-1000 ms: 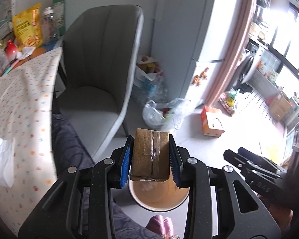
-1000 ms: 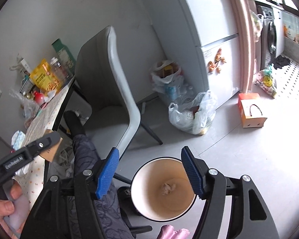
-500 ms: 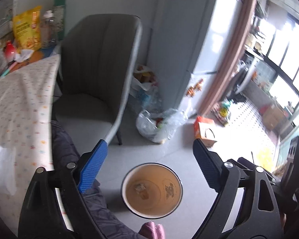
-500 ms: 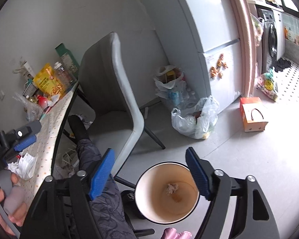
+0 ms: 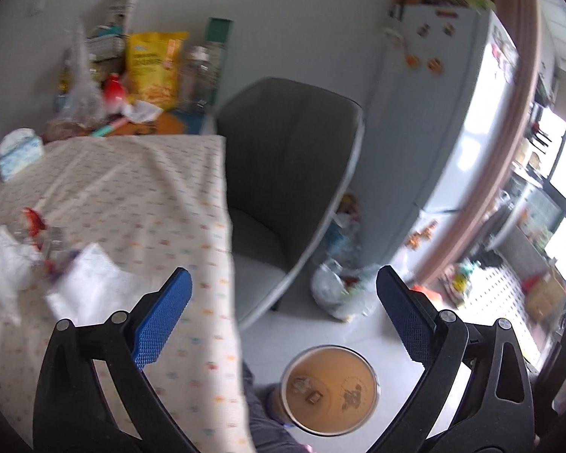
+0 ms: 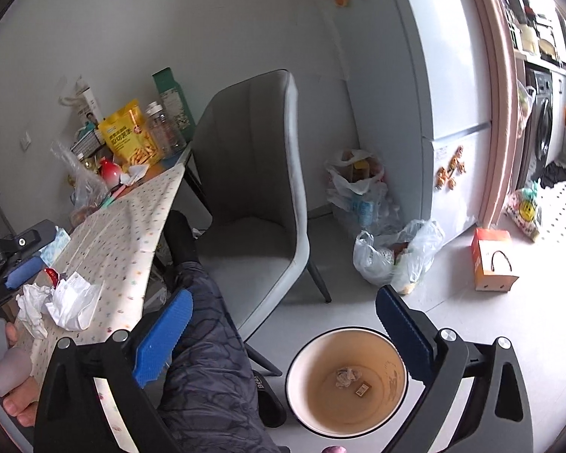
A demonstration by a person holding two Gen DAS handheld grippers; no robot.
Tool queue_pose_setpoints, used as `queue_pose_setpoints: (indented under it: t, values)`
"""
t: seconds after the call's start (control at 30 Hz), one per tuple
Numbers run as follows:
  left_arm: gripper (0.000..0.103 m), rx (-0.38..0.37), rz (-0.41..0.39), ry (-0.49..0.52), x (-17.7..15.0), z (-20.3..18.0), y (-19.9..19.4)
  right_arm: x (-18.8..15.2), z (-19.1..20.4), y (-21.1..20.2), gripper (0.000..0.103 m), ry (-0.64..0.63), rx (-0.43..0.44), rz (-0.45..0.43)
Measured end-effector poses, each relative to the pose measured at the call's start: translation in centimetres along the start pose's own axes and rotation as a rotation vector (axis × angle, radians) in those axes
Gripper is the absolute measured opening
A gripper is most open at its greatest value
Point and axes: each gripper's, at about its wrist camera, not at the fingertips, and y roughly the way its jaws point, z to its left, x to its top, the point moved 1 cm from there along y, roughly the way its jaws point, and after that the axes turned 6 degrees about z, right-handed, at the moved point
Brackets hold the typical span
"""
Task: Collect trash
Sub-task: 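Move both tools back over the table toward the tissues and mask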
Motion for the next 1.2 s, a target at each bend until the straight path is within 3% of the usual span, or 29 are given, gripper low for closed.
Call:
queue_pose_setpoints:
  t: [0.23,0.37,0.87,1.2]
  values:
    - [0.097,0.059,-0.084,-0.087,-0.4,5.2,-3.2,-0.5,5.2,-0.3,0.095,-0.066,-0.004,-0.011]
    - [0.097,0.08,-0.137,-0.127,-1.0,7.9,-5.1,-0.8,8.3,-0.1,0.095,-0.128,0.038,0.014]
    - [0.097,0.083,-0.161,-0.255,-3.2,16.5,-8.7,-2.0,16.7,0.0,0.095,-0.272,0.096,0.041]
    - [0.097,0.095,-0.16,-0.3,-4.3,20.2,-9.9,-3.0,21.1,1.1,0.095,-0.332,0.213,0.083]
